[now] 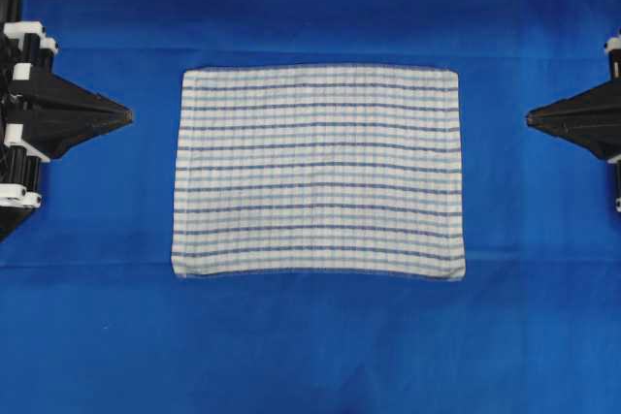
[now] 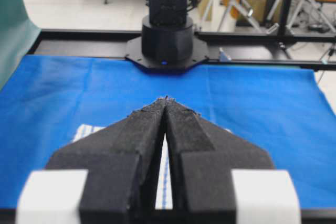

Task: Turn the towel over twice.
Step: 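Move both grippers inward toward the towel's far corners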

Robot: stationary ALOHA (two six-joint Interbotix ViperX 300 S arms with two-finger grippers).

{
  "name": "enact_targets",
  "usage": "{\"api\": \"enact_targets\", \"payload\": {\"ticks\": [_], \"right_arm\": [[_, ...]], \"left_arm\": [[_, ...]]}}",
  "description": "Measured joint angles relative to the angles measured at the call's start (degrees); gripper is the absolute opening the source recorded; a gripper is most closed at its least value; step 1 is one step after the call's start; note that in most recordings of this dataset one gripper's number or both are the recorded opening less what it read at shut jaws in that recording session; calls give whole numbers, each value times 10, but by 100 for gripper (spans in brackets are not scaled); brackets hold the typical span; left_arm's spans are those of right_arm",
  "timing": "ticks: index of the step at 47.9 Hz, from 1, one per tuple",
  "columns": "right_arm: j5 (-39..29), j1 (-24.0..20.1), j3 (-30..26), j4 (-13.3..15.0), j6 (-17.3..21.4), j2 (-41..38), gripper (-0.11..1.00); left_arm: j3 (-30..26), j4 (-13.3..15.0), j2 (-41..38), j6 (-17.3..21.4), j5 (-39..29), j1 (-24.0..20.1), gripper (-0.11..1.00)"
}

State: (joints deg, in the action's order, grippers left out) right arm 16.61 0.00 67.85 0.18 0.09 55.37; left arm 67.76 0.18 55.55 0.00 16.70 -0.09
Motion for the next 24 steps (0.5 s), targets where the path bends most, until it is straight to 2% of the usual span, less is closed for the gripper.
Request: {"api": "enact_targets", "payload": {"ticks": [7, 13, 24], "right_arm": [[-19, 26, -5, -4, 8, -5, 0], [-69, 62, -23, -5, 22, -27, 0], [-111, 118, -34, -6, 54, -87, 0]], "left_arm": [[0, 6, -2, 11, -16, -3, 0], [0, 7, -6, 11, -21, -11, 0], [1, 8, -51, 10, -47, -64, 0]]}}
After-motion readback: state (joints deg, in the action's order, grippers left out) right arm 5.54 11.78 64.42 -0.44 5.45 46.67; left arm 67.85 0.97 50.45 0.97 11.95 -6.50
